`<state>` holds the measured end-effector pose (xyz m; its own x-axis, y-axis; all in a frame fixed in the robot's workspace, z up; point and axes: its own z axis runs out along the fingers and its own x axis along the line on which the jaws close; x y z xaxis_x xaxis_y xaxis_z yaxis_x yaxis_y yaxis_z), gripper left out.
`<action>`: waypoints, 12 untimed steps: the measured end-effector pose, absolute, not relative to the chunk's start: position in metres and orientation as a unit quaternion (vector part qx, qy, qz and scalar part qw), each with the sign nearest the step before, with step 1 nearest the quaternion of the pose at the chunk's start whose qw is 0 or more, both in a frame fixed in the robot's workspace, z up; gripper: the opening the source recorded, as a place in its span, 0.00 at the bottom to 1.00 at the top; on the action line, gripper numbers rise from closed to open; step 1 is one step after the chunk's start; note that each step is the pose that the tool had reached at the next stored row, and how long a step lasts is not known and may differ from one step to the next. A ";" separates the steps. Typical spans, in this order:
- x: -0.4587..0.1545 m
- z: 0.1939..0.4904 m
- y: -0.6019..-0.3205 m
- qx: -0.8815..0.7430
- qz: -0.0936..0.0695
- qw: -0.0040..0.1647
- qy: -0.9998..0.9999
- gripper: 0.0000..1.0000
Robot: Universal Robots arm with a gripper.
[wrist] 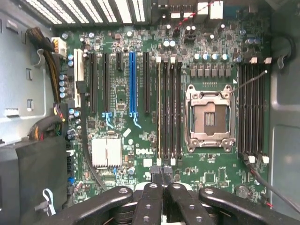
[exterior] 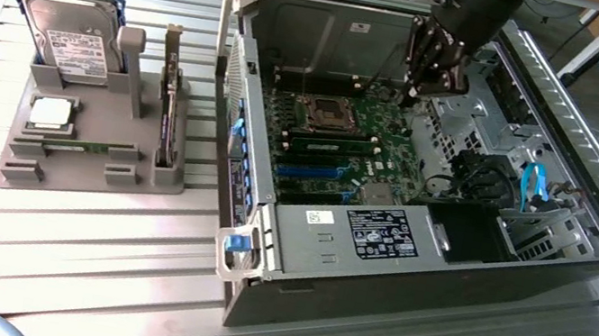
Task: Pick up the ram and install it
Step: 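Press down the ram until it locks into place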
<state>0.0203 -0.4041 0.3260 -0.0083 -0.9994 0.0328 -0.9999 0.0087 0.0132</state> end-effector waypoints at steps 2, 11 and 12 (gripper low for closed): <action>0.022 0.326 -0.404 0.704 0.007 0.017 -0.710 0.10; 0.023 0.325 -0.404 0.704 0.007 0.016 -0.710 0.10; 0.023 0.324 -0.404 0.704 0.007 0.016 -0.710 0.10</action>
<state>0.0228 -0.4042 0.3237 -0.0082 -0.9994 0.0334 -0.9999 0.0086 0.0128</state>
